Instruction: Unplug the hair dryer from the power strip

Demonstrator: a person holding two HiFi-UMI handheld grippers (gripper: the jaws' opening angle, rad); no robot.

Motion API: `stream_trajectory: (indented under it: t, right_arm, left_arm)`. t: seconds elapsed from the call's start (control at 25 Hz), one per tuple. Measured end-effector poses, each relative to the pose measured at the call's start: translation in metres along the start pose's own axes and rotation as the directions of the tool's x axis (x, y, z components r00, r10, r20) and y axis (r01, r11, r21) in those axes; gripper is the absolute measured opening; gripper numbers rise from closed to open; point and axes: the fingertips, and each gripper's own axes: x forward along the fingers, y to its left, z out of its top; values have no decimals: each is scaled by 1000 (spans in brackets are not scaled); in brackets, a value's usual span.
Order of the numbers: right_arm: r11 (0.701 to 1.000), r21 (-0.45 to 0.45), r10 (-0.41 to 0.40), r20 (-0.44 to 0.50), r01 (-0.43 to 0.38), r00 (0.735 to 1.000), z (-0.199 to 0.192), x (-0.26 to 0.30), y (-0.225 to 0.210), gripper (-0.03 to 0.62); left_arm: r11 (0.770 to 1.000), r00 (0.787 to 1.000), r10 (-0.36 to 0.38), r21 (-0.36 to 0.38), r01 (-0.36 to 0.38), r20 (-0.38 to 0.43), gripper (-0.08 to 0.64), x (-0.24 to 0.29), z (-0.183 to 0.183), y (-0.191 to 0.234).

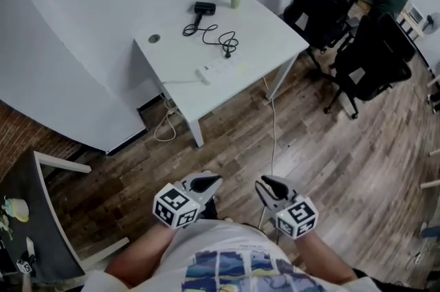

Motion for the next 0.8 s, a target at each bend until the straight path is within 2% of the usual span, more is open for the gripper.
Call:
stream_trajectory:
  t: [0.2,0.32,0.52,0.8]
  right_arm:
    - [1000,-23,-17,1,17,1000,53,58,-33,81]
    - [999,-27,-27,-3,27,1000,77,92,-47,81]
    - [998,-42,-43,1,43,999,101,135,-65,83]
    - [998,-43,-46,-26,45,999,116,171,-91,83]
  left_arm:
    - [999,1000,-29,34,29,2,0,17,53,58]
    - [999,999,-36,24,36,-4,0,21,72,95]
    - [999,1000,-26,29,27,-17,0,28,85,150]
    - [1000,1000,15,23,-14,-21,0,48,100,204]
